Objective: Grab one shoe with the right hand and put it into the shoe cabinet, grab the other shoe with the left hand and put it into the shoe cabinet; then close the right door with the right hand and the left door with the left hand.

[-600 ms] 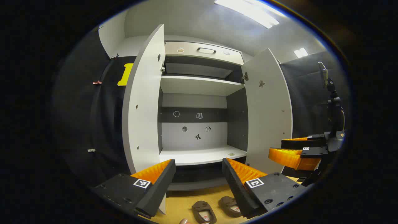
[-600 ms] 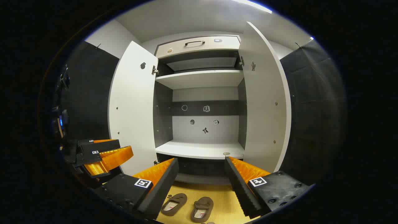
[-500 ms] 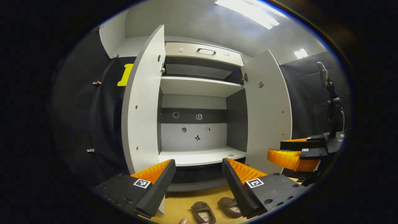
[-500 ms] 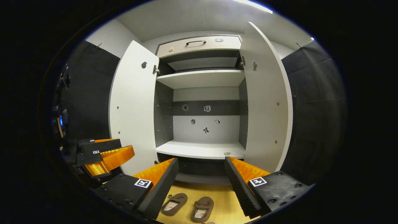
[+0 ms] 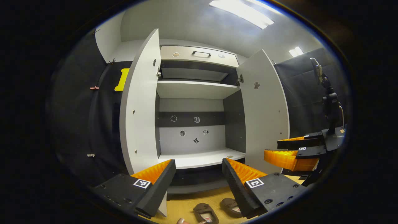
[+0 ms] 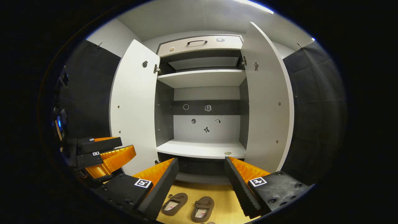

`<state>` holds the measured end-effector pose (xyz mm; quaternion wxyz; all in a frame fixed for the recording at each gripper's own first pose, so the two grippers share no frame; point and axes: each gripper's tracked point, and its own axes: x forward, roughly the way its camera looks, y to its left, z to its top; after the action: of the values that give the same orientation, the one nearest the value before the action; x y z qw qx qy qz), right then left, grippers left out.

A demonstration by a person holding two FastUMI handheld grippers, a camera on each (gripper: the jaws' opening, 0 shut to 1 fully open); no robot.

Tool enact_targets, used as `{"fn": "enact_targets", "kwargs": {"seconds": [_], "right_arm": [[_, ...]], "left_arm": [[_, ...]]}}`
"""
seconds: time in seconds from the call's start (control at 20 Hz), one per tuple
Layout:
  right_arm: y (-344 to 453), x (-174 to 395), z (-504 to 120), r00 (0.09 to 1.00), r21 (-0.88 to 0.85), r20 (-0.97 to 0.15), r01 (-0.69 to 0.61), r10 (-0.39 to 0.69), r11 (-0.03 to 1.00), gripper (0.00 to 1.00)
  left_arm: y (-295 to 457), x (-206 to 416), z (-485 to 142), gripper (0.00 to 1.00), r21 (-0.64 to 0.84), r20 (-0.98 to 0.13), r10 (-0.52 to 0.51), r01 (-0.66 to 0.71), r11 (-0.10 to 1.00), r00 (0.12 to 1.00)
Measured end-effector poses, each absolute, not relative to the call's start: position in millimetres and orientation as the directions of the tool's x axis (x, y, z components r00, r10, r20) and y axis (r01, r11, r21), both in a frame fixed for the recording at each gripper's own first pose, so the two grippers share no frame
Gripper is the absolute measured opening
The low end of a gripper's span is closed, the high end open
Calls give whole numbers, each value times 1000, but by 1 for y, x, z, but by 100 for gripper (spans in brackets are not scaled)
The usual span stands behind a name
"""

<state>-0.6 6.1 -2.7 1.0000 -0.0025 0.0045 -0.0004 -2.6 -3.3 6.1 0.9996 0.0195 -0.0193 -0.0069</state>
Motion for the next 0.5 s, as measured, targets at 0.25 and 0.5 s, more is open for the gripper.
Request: {"fn": "enact_targets", "kwargs": {"seconds": [0.25,0.5], "right_arm": [[9,-3,-10,1000,-2,-25,8,-8,1000,98],[13,-5,-26,998,7,-56,26,-25,1000,98]], "left_arm": [[4,-6,5,95,40,42,-2,0,999,999],[13,-9,6,95,50,47,5,-7,999,999]]}}
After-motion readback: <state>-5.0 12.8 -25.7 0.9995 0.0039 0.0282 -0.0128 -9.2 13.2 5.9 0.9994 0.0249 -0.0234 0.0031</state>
